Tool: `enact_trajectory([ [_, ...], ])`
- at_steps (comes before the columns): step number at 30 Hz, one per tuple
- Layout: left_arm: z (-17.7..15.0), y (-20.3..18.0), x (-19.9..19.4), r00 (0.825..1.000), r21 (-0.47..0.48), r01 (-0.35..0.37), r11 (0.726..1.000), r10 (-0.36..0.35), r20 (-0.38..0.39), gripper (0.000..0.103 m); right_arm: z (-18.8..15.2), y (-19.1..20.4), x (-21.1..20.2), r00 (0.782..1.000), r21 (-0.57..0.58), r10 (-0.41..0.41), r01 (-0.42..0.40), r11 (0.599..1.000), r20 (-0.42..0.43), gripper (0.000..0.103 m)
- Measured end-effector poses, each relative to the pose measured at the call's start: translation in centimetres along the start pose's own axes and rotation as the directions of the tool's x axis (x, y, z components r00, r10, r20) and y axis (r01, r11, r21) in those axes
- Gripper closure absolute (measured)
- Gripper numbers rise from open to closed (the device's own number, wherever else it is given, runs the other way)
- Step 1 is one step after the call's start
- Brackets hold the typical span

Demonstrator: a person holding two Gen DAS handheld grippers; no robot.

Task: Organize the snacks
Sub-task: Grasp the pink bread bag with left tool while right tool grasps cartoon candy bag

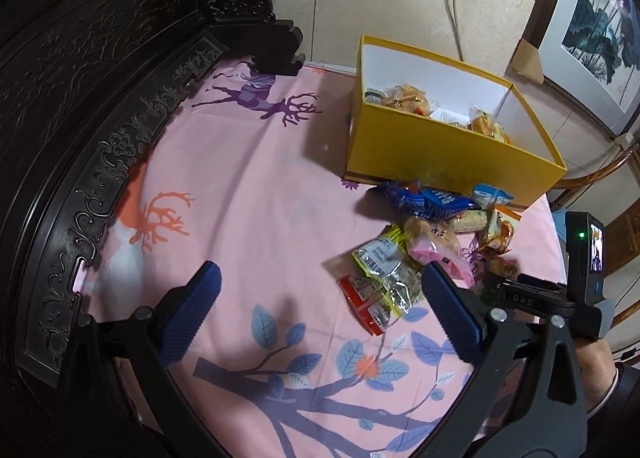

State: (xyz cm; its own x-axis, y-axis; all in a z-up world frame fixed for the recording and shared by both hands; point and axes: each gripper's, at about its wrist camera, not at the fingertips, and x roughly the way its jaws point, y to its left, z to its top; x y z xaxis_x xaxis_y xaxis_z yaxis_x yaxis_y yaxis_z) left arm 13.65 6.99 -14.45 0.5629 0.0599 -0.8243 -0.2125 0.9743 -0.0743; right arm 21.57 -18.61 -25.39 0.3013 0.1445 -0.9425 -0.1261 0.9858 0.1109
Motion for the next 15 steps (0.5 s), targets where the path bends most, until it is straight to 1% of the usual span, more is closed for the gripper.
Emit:
enact_trajectory([
  [1, 0.0, -0.2, 0.1, 1.000, 0.008, 0.000, 1.000, 0.000, 0.000, 0.002, -0.2, 0.3, 0.0, 1.000, -0.026, -0.018, 0.019, 0.999, 0.008, 0.032],
  [2, -0.1, -0.6, 0.1, 1.000, 0.019, 0.001, 1.000, -0.001, 0.001, 0.002, -0.5, 0.5, -0.1, 0.999, -0.048, -0.042, 0.042, 0.998, 0.018, 0.045],
  [3, -0.1, -1.0, 0.2, 1.000, 0.035, 0.003, 0.999, -0.003, 0.003, 0.002, -0.7, 0.6, -0.2, 0.999, -0.064, -0.045, 0.046, 0.997, 0.021, 0.051],
  [5, -0.1, -2.3, 0.4, 1.000, 0.085, 0.017, 0.996, -0.017, 0.004, 0.002, -1.0, 0.4, -0.4, 1.000, -0.063, -0.029, 0.029, 0.998, 0.010, 0.056],
  [6, -0.2, -3.3, 0.5, 1.000, 0.121, 0.028, 0.992, -0.029, 0.005, 0.002, -1.3, 0.1, -0.6, 1.000, -0.052, -0.017, 0.017, 0.999, 0.004, 0.058],
  [9, -0.2, -6.1, 1.2, 0.998, 0.214, 0.053, 0.975, -0.056, 0.005, 0.002, -2.4, -1.0, -1.0, 1.000, -0.009, 0.022, -0.022, 1.000, -0.008, 0.058],
  [11, -0.1, -8.0, 2.1, 0.998, 0.256, 0.067, 0.964, -0.067, -0.006, 0.002, -3.4, -1.7, -1.3, 0.999, 0.002, 0.034, -0.034, 0.999, -0.010, 0.058],
  [14, 0.1, -10.8, 3.9, 0.998, 0.306, 0.065, 0.950, -0.062, -0.020, 0.002, -4.4, -2.1, -1.5, 0.999, 0.006, 0.051, -0.051, 0.999, -0.013, 0.058],
  [15, 0.2, -11.9, 5.0, 0.999, 0.324, 0.042, 0.945, -0.036, -0.024, 0.002, -4.6, -2.2, -1.6, 0.998, 0.007, 0.053, -0.053, 0.999, -0.016, 0.058],
])
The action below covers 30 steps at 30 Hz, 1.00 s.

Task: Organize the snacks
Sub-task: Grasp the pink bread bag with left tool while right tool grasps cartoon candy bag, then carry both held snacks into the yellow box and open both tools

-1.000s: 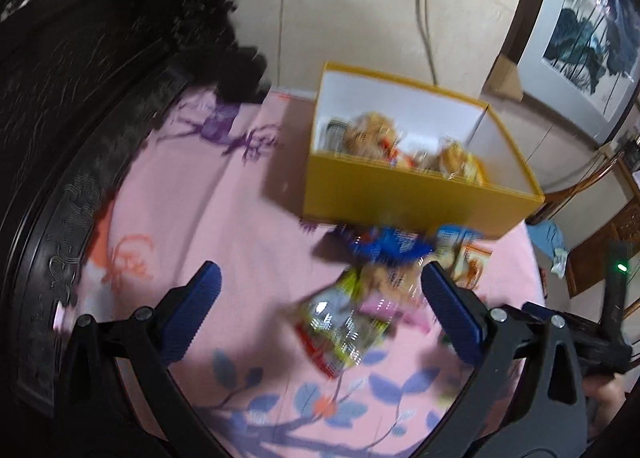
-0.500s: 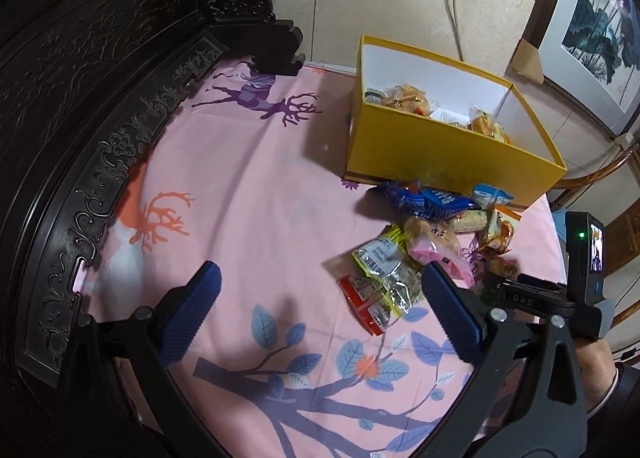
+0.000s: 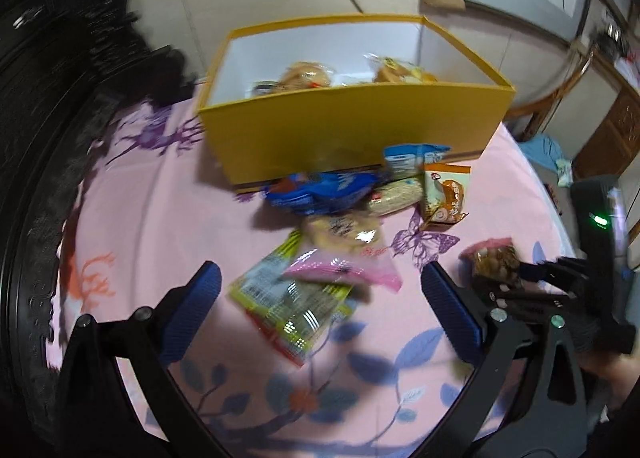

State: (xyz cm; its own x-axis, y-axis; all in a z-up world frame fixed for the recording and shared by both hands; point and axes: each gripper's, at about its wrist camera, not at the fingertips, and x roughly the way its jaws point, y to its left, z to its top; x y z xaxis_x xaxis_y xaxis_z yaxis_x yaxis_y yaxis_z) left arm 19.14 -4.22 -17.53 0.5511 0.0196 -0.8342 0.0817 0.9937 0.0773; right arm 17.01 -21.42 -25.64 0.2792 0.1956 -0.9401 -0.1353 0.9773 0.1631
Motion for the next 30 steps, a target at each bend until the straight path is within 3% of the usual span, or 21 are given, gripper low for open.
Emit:
enact_trajectory([
  [6, 1.1, -2.6, 5.3, 0.994, 0.041, -0.049, 0.998, 0.052, -0.096, 0.002, -0.1, -1.5, -0.3, 1.000, 0.001, 0.014, -0.014, 1.000, -0.002, 0.058],
  [11, 0.5, -2.2, 7.1, 0.992, 0.008, -0.039, 0.999, 0.040, -0.119, 0.003, 0.8, -1.7, -0.4, 1.000, 0.007, 0.027, -0.027, 1.000, -0.001, 0.058],
  [13, 0.2, -1.7, 7.2, 0.993, -0.007, -0.020, 1.000, 0.019, -0.115, 0.025, 0.8, -1.9, -0.5, 1.000, 0.007, 0.028, -0.028, 1.000, 0.001, 0.058],
  [14, 0.0, -1.3, 7.4, 0.992, -0.022, -0.008, 1.000, 0.005, -0.127, 0.025, 1.0, -1.7, -0.4, 1.000, 0.004, 0.027, -0.027, 1.000, 0.001, 0.058],
  [17, -0.4, -0.3, 7.0, 0.993, -0.051, 0.030, 0.998, -0.036, -0.110, 0.029, 1.0, -1.5, -0.2, 1.000, 0.000, 0.025, -0.025, 1.000, 0.005, 0.057],
  [19, -0.7, 0.0, 6.4, 0.993, -0.063, 0.063, 0.996, -0.069, -0.094, 0.038, 0.9, -1.3, -0.2, 1.000, 0.001, 0.025, -0.025, 1.000, 0.006, 0.057],
  [21, -1.3, 0.5, 5.5, 0.992, -0.080, 0.094, 0.992, -0.100, -0.076, 0.041, 0.9, -1.4, -0.2, 1.000, 0.005, 0.029, -0.029, 1.000, 0.006, 0.057],
  [30, -3.6, 2.2, 0.4, 0.984, -0.135, 0.180, 0.974, -0.180, 0.009, 0.043, 0.6, -2.3, -1.2, 0.998, 0.029, 0.059, -0.059, 0.998, 0.017, 0.059],
])
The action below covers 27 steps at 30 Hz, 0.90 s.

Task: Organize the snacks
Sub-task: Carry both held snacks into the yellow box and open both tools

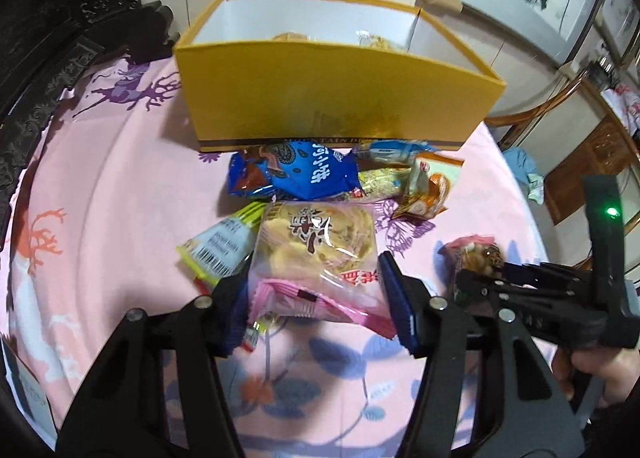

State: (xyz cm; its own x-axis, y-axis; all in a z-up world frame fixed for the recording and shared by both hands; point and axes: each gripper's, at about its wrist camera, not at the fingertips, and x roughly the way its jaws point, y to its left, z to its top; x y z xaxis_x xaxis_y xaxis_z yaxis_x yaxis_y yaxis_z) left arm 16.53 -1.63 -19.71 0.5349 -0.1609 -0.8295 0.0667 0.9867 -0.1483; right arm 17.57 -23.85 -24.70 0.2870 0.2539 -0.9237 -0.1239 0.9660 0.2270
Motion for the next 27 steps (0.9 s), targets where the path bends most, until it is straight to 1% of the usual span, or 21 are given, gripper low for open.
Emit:
enact_trajectory([
  [5, -0.6, 0.2, -2.8, 0.999, -0.013, 0.023, 1.000, -0.022, 0.044, 0.044, 0.0, -0.3, -2.4, 0.999, 0.002, 0.035, -0.035, 0.999, 0.034, 0.059],
  [8, -0.3, 0.3, -4.5, 0.996, -0.019, 0.032, 0.999, -0.030, 0.080, 0.044, 0.1, -0.1, -4.2, 0.996, -0.008, 0.048, -0.048, 0.999, 0.070, 0.059],
  [13, 1.4, 0.4, -7.2, 0.986, -0.019, 0.046, 0.999, -0.042, 0.162, 0.044, 1.2, 0.7, -8.2, 0.983, -0.032, 0.076, -0.072, 0.997, 0.168, 0.059],
  [17, 3.3, 0.3, -9.4, 0.969, -0.015, 0.057, 0.998, -0.052, 0.240, 0.044, 2.6, 1.6, -11.3, 0.960, -0.050, 0.100, -0.090, 0.995, 0.260, 0.059],
  [20, 4.7, 0.1, -10.7, 0.955, -0.002, 0.059, 0.998, -0.056, 0.291, 0.044, 3.7, 2.3, -12.9, 0.944, -0.057, 0.117, -0.104, 0.993, 0.310, 0.059],
  [27, 8.4, -0.5, -12.8, 0.920, 0.027, 0.057, 0.998, -0.063, 0.388, 0.043, 7.1, 3.5, -16.7, 0.895, -0.105, 0.146, -0.112, 0.988, 0.422, 0.059],
])
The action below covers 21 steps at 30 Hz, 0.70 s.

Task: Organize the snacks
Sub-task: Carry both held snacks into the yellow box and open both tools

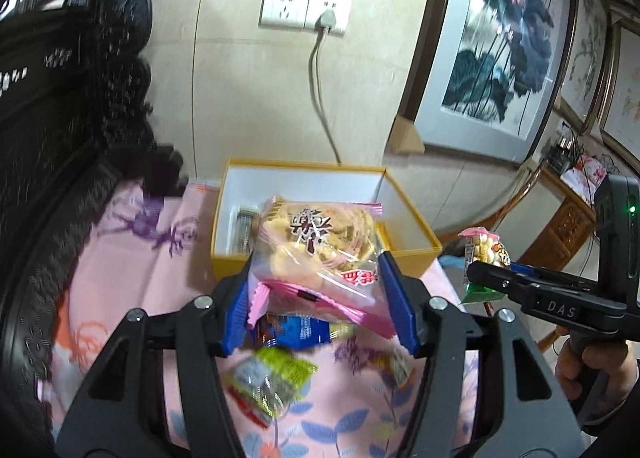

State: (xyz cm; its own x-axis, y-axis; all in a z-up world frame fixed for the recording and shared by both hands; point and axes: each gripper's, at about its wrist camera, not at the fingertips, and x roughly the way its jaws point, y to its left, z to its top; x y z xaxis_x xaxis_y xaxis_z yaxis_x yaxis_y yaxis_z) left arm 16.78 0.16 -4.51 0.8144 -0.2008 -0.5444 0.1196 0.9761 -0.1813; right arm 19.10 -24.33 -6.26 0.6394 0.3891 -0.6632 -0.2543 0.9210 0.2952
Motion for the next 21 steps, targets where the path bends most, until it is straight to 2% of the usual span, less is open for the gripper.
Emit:
enact_trajectory([
  [7, 4.5, -1.0, 0.9, 0.997, 0.036, -0.015, 0.999, 0.012, 0.078, 0.043, 4.6, 0.8, -0.2, 0.994, -0.035, 0.004, 0.000, 0.999, 0.105, 0.059],
  [12, 7.8, -1.1, 3.8, 0.997, 0.043, -0.058, 0.997, 0.056, 0.059, 0.043, 7.7, 1.0, 0.2, 0.988, -0.060, -0.003, 0.013, 0.998, 0.154, 0.059],
  [21, 11.2, -0.6, 8.8, 0.994, 0.039, -0.104, 0.994, 0.103, 0.020, 0.043, 11.5, 0.8, 2.2, 0.982, -0.089, -0.031, 0.048, 0.995, 0.185, 0.059],
])
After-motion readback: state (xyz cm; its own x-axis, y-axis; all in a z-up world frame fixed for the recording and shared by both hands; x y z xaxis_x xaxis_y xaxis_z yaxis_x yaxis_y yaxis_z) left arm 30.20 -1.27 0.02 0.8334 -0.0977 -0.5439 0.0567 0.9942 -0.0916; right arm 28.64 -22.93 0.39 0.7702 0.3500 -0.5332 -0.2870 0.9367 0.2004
